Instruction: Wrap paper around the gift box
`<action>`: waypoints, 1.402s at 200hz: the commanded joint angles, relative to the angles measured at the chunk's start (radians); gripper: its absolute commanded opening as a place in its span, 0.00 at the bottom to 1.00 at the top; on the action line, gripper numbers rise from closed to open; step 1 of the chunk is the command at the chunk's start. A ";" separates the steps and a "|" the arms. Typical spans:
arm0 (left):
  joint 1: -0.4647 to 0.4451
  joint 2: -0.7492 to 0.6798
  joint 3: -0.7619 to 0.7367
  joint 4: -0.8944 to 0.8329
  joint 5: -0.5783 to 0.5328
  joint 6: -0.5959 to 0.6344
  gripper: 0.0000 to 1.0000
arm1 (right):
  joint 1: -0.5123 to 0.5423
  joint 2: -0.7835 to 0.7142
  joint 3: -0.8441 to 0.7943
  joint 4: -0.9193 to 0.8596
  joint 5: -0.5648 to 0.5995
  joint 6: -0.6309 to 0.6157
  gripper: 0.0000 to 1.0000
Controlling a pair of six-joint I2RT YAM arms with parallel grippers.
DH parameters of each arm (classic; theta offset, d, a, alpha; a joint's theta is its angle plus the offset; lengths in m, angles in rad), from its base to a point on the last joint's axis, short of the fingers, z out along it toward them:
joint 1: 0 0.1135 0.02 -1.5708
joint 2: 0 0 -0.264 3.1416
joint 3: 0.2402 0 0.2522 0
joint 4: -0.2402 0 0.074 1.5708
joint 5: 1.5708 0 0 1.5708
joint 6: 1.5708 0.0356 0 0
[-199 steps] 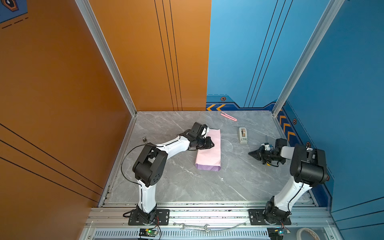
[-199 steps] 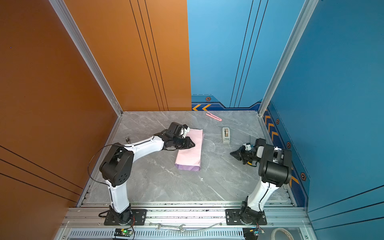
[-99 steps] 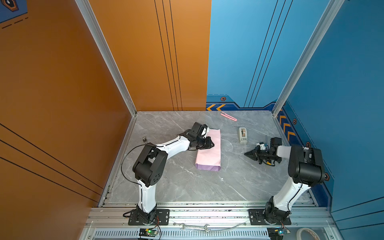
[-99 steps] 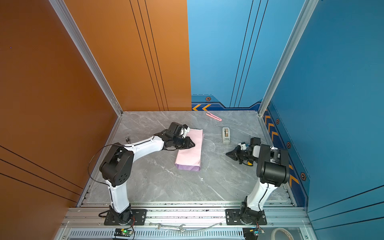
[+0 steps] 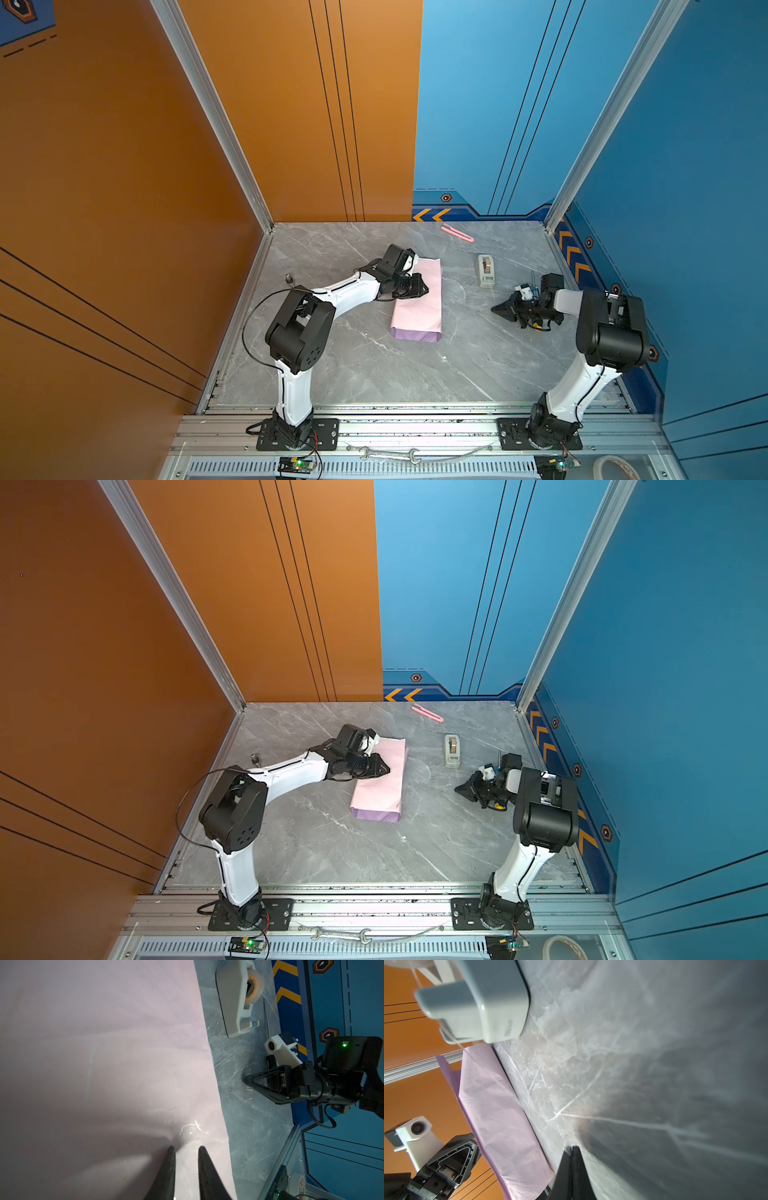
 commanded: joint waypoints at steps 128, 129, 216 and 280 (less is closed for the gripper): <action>-0.011 0.029 -0.033 -0.088 -0.040 0.000 0.22 | 0.011 0.013 -0.022 -0.157 0.095 0.009 0.00; -0.011 0.030 -0.033 -0.088 -0.040 0.000 0.23 | 0.009 0.013 -0.023 -0.157 0.095 0.008 0.00; -0.009 0.026 -0.031 -0.086 -0.042 -0.001 0.23 | 0.110 0.023 -0.028 -0.090 0.003 0.057 0.00; -0.010 0.033 -0.022 -0.086 -0.038 0.000 0.23 | -0.037 0.020 -0.021 -0.180 0.019 -0.028 0.00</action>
